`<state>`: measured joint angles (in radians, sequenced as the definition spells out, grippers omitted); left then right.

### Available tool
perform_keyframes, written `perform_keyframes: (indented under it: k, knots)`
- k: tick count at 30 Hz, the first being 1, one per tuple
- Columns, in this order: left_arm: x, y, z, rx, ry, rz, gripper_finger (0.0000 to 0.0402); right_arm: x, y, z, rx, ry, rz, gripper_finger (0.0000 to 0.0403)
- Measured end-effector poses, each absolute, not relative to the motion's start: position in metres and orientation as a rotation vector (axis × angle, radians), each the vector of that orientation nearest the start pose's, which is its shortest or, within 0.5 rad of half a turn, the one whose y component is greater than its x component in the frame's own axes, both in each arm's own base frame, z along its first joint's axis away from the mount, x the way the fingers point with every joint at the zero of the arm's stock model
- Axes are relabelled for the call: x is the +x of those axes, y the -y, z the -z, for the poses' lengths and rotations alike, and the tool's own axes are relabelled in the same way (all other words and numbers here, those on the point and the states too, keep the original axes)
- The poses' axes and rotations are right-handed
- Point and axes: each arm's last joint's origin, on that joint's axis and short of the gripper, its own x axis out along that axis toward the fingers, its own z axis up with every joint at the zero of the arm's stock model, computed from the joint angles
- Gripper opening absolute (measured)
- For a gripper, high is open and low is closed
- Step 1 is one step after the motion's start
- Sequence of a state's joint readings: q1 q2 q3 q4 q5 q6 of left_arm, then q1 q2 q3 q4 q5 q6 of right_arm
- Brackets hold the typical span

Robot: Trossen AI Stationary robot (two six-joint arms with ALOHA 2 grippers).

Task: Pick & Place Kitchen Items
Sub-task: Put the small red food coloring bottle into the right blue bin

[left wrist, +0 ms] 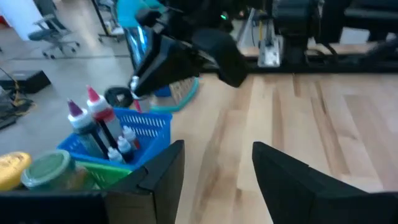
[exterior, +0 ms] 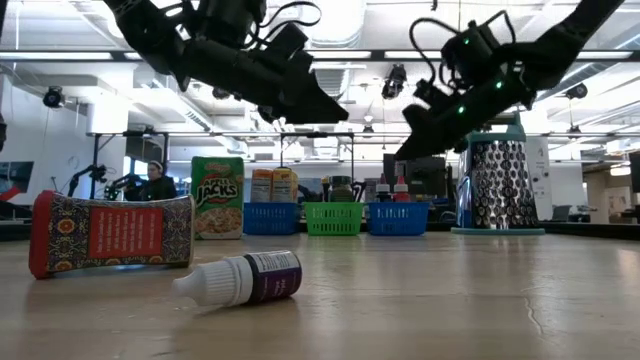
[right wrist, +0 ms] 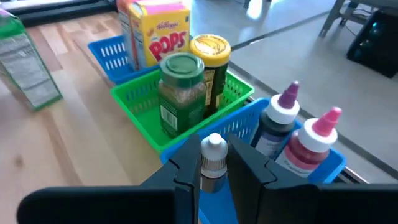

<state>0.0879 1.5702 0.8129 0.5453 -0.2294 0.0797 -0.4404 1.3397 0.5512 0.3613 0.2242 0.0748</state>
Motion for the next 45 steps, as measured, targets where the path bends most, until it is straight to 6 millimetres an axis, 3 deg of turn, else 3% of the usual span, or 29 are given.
perform_keyframes:
  k: [13,31,45]
  knots:
    - [0.331,-0.035,-0.223,0.090,-0.227,-0.305,0.0195,0.252,0.127,-0.164,0.100,-0.437,0.668,0.0049]
    - [0.331,-0.035,-0.222,0.082,-0.230,-0.307,0.0195,0.241,0.122,-0.192,0.087,-0.368,0.683,0.0050]
    - [0.331,-0.035,-0.222,0.082,-0.231,-0.307,0.0197,0.237,0.120,-0.191,0.115,-0.408,0.686,0.0048]
